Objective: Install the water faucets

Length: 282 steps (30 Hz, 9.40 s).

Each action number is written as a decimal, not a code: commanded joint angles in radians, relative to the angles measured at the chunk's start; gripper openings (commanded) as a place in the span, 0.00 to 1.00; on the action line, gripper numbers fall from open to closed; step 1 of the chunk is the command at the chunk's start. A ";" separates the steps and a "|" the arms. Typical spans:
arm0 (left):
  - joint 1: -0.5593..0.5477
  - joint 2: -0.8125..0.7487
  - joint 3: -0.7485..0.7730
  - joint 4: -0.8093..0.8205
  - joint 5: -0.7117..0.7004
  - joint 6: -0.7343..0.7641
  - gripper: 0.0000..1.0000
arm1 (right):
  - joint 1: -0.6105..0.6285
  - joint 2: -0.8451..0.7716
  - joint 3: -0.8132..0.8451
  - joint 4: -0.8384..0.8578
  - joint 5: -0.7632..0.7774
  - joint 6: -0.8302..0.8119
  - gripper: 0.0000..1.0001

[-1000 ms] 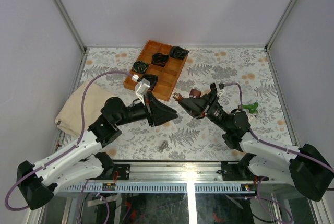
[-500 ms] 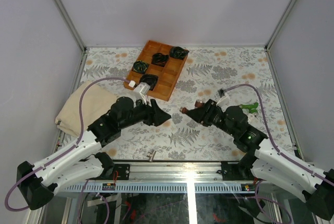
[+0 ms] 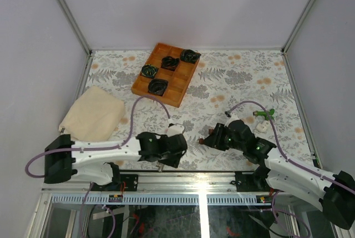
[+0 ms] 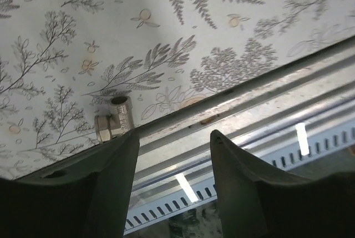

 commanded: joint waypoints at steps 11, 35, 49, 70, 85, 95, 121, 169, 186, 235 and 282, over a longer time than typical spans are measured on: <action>-0.114 0.286 0.092 -0.244 -0.222 -0.095 0.52 | -0.003 -0.018 0.025 0.110 0.020 0.007 0.00; -0.098 0.340 -0.005 -0.141 -0.160 -0.088 0.40 | -0.004 -0.090 -0.037 0.145 0.063 0.079 0.00; -0.035 0.196 -0.020 -0.041 -0.265 -0.078 0.21 | -0.004 -0.090 -0.052 0.157 0.086 0.091 0.00; 0.078 0.214 -0.247 0.812 -0.448 0.212 0.22 | -0.003 -0.021 -0.025 0.149 0.083 0.061 0.00; -0.102 0.351 -0.256 0.720 -0.592 0.052 0.39 | -0.003 -0.029 -0.029 0.152 0.093 0.066 0.01; -0.085 0.254 -0.184 0.556 -0.543 0.041 0.54 | -0.003 -0.046 -0.032 0.153 0.092 0.075 0.01; 0.116 0.362 0.057 0.246 -0.199 0.039 0.59 | -0.004 -0.117 -0.050 0.160 0.095 0.105 0.01; 0.266 0.242 -0.098 0.491 0.061 0.105 0.00 | -0.004 -0.131 -0.065 0.179 0.102 0.097 0.01; 0.698 -0.151 -0.284 0.976 0.745 -0.097 0.00 | -0.004 -0.244 -0.034 0.317 0.138 -0.233 0.00; 0.758 -0.084 -0.393 1.973 0.959 -0.677 0.00 | -0.004 -0.167 -0.042 0.942 -0.149 -0.415 0.00; 0.707 -0.073 -0.323 1.813 1.019 -0.610 0.00 | 0.068 -0.010 0.022 1.018 -0.085 -0.493 0.00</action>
